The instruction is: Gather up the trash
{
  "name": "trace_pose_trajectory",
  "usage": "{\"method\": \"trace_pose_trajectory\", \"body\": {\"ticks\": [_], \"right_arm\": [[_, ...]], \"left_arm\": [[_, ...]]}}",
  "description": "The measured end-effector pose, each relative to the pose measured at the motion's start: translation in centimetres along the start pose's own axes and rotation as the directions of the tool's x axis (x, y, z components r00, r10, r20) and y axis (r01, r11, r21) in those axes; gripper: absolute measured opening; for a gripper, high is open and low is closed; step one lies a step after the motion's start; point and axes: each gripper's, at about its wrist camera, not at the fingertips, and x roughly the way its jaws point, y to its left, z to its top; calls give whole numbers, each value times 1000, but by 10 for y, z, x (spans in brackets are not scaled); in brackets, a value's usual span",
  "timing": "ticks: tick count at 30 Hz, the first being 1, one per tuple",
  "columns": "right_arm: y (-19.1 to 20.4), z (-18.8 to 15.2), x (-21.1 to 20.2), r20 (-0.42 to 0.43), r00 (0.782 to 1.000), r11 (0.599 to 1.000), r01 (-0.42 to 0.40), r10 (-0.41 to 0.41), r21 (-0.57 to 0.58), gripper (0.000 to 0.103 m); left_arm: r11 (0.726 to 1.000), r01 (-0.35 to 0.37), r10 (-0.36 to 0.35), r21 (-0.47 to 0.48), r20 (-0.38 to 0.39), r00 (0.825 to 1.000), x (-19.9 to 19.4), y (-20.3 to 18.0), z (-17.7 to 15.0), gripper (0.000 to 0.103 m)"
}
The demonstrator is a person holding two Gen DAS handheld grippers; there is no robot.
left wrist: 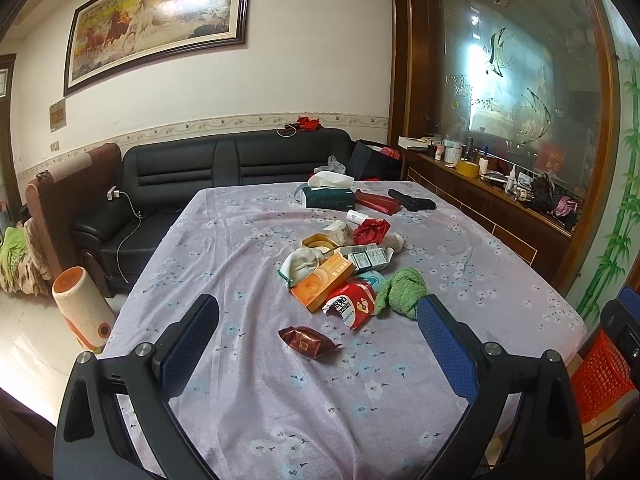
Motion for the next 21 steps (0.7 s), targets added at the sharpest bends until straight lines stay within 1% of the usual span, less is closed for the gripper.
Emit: {"method": "trace_pose_trajectory", "body": {"ticks": [21], "right_arm": [[-2,1,-2,12,1000,1000,1,-1,12,103]], "left_arm": [[1000,2,-2,1,5,1000,-1,-2,1,99]]}}
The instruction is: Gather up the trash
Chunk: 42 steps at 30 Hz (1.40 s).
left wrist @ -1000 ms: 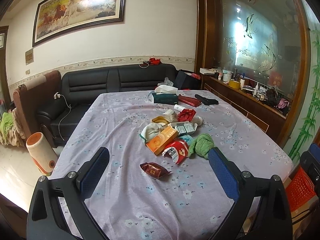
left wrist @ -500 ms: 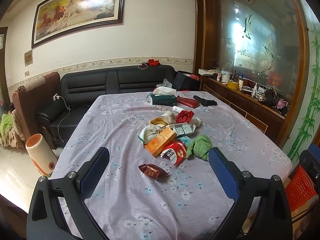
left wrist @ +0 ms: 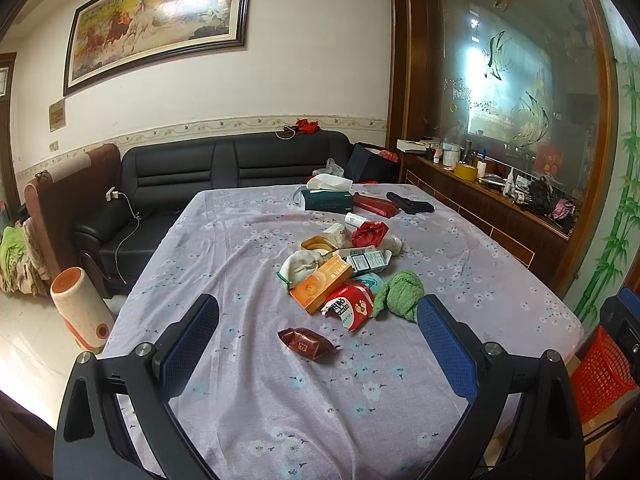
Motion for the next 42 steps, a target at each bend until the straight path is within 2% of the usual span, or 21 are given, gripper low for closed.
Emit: {"method": "trace_pose_trajectory", "body": {"ticks": [34,39,42], "right_arm": [[8,2,9,-9,1000,1000,-20,20,-6,103],[9,2,17,-8,1000,1000,-11,11,-24,103],[9,1,19,7,1000,1000,-21,21,-18,103]], "left_arm": [[1000,10,-10,-3,-6,1000,-1,4,0,99],[999,35,-36,-26,-9,999,5,16,3,99],[998,49,-51,-38,-43,998,19,27,4,99]]}}
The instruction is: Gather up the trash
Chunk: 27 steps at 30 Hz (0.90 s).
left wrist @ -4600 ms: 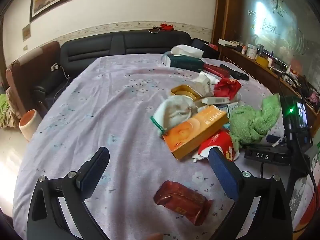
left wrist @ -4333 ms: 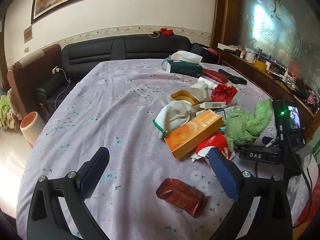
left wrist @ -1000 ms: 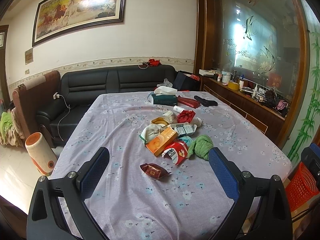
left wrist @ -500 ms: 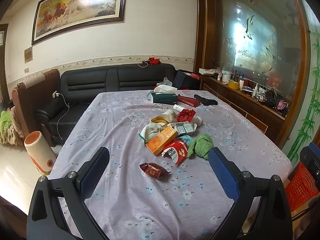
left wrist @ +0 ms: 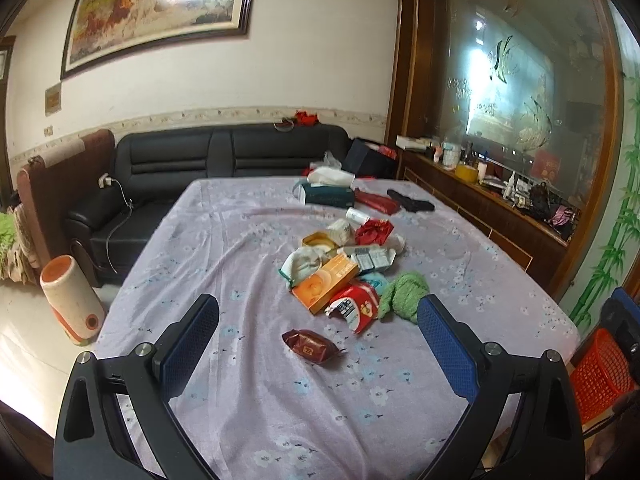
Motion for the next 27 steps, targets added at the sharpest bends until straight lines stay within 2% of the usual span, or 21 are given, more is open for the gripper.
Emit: {"method": "trace_pose_trajectory", "body": {"ticks": [2,6,10,12,16,18,21,25,26,27], "right_arm": [[-1,-1,4,19,1000,1000,-24,24,3,103],[-3,-6,30,-56,997,998,-54,55,19,103],[-7,-12,60,-113,989,995,-92,95,28,103],[-12,-14,79,-168,977,991,-123,131,56,103],[-17,-21,121,-246,957,988,-146,156,60,99],[-20,-23,141,-277,946,986,-155,167,65,94],[-27,-26,174,-318,928,980,-175,196,93,88],[-30,-32,222,-389,895,975,-192,221,112,82],[-31,-34,233,-407,887,975,-188,219,115,82],[-33,-35,245,-422,880,975,-182,219,125,82]], "left_arm": [[1000,16,-17,-21,-39,999,13,9,-2,99],[998,38,-45,-59,-123,991,42,18,-9,99],[995,66,-82,-69,-261,962,85,16,-28,99],[992,76,-102,-96,-317,943,105,16,-37,98],[981,73,-138,-177,-388,911,138,20,-44,95],[980,62,-137,-191,-412,901,152,20,-47,86],[977,48,-138,-209,-444,885,166,23,-48,78],[971,23,-133,-237,-461,877,181,29,-49,71],[968,19,-137,-249,-469,872,185,30,-48,61],[965,19,-146,-262,-474,868,190,31,-47,54]]}}
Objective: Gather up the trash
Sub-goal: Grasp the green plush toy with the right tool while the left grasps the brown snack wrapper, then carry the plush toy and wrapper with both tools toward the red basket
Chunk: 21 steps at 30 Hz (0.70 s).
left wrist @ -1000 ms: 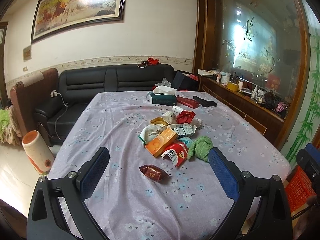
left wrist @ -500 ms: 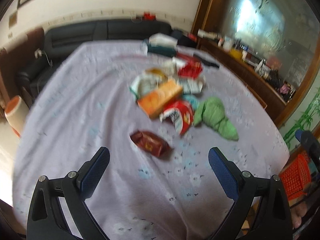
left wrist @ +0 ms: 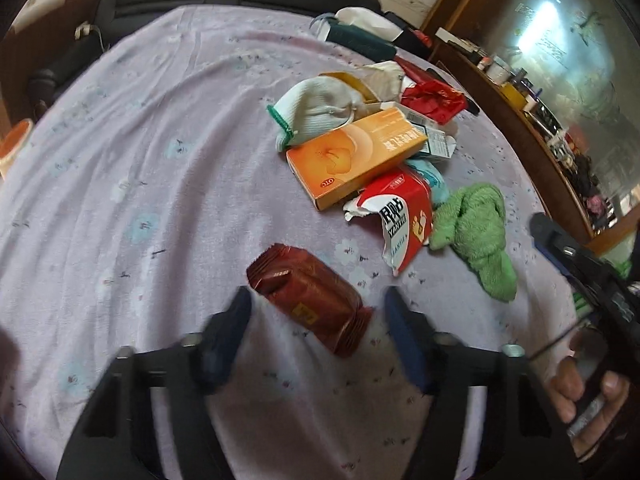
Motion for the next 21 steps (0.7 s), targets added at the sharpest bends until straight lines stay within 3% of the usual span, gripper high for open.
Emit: {"method": "trace_pose_trajectory", "body": {"ticks": [2,6,9,10,14,21], "right_arm": [[-10,7,18,-34,999,999,19,-18,38,81],[-26,12,50,-116,993,994,29,-17,103,75],[-30,7,68,-167,986,992,18,3,128,63],[-29,4,69,-168,985,990,-12,35,139,60],[-23,-1,60,-154,988,995,10,6,103,43],[-36,-5,10,-50,999,985,27,-19,173,39]], "left_arm": [[1000,-2,2,5,-8,1000,7,-3,5,47],[999,-31,31,31,18,999,9,-11,10,45],[998,-40,39,38,35,999,7,-12,9,43],[998,-47,46,40,43,998,5,-12,8,43],[996,-77,74,35,76,994,-3,-11,5,42],[995,-89,80,52,147,986,-25,-22,-3,41]]}}
